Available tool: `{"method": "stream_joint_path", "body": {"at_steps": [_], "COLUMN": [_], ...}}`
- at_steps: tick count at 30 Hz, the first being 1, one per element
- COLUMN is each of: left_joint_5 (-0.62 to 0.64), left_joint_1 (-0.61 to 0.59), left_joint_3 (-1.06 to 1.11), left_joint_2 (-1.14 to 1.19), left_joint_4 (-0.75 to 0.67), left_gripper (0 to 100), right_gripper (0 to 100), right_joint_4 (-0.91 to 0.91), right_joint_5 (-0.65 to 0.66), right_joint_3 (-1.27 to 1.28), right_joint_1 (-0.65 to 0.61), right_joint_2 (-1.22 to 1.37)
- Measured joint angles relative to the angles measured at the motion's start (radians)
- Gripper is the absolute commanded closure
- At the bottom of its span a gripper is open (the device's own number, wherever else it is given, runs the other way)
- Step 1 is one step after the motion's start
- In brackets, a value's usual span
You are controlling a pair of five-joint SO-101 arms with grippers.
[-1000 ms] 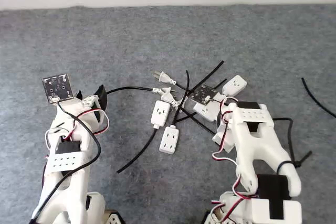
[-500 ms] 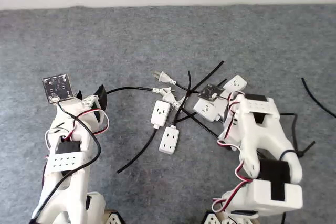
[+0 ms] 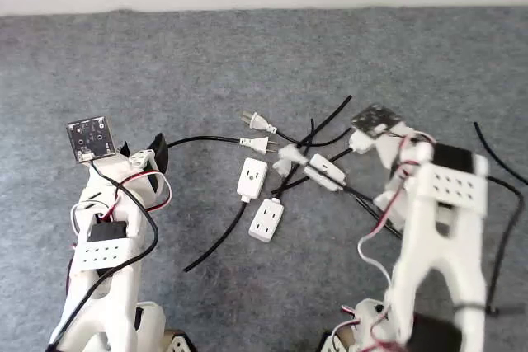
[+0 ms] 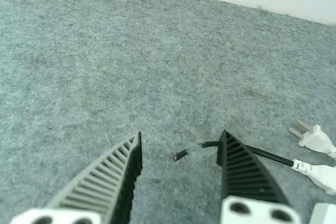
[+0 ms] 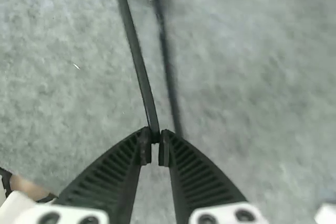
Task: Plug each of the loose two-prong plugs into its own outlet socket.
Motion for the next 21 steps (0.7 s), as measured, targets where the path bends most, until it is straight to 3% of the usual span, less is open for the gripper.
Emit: {"method": "stream_joint_path", "body": {"at_steps": [9,14,21], "left_joint_5": [0.000,0.000,0.000], "left_joint_1": [0.000,0.000,0.000], "left_joint_3": [0.000,0.000,0.000], "left_joint_2": [0.000,0.000,0.000], "left_joint_4": [0.000,0.000,0.000], "left_gripper": [78,78,78], "right_gripper": [99.0,99.0,99.0], "right_joint_4": [0.133,0.170,0.308], "right_joint_5": [0.021,-0.071,-0.190], "right_joint_3": [-0.006,-0.098,-0.359], "right_joint_1": [0.141,0.212,0.219], "right_joint_2": [-0.394,-0.571,-0.588]}}
